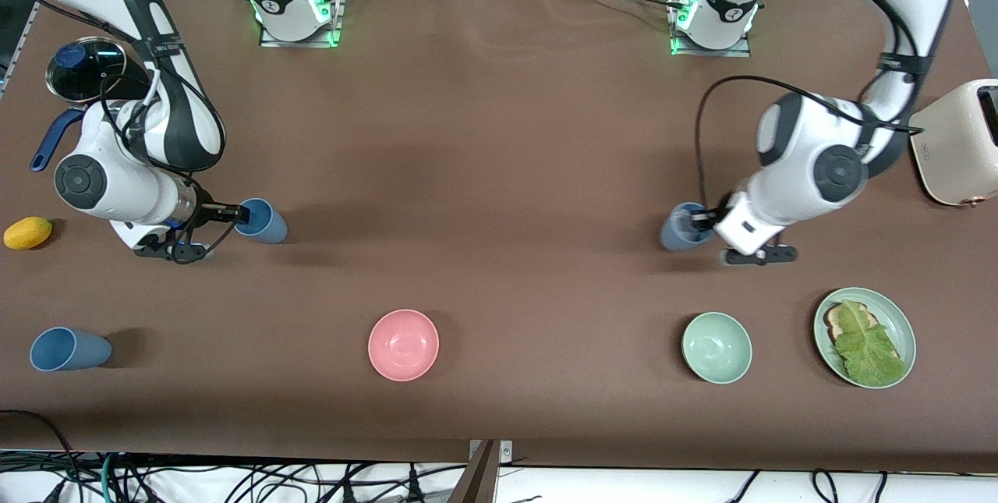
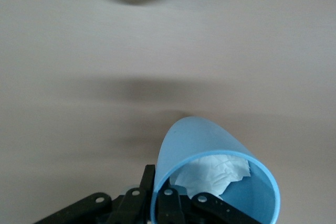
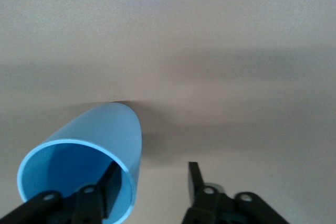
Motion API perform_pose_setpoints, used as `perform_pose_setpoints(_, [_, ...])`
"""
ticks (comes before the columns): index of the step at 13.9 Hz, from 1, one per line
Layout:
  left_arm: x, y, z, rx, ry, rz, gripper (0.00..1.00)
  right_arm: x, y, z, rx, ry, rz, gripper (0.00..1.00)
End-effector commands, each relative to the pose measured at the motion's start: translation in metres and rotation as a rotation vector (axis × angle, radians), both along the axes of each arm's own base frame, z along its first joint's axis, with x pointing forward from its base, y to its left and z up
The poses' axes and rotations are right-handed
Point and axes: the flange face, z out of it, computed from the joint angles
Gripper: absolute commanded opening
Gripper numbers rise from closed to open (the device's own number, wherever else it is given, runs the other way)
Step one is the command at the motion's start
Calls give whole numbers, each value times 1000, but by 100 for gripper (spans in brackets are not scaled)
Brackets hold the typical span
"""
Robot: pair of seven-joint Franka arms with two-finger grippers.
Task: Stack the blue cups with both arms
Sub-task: 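Carry the tissue cup to mid-table while the right gripper lifts its cup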
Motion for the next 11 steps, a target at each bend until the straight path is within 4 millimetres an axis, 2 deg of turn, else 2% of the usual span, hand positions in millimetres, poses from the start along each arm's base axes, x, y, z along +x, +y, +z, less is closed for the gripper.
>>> perform_pose_setpoints(1, [-20,-75,13,-11,28,89,0,5,14,1,7,-1,17,8])
perform_pose_setpoints(3, [-34,-126,10,-13,39,109,0,5,18,3,11,-4,23,4])
perform_pose_setpoints(4, [-41,-148,3,-8,55,127,0,6,20,4,12,-5,33,0])
perform_pose_setpoints(6, [-50,-170,-6,-10,62,121,0,6,19,4,13,-5,52,0])
perform_pose_setpoints(8, [-53,-187,-24,-28,57,144,0,15,21,17,15,-34,67,0])
perform_pose_setpoints(10, [-55,-195,-40,-38,52,157,0,33,52,47,36,-55,98,0])
perform_pose_setpoints(11, [-56,-196,-45,-22,42,138,0,41,60,63,38,-50,91,0])
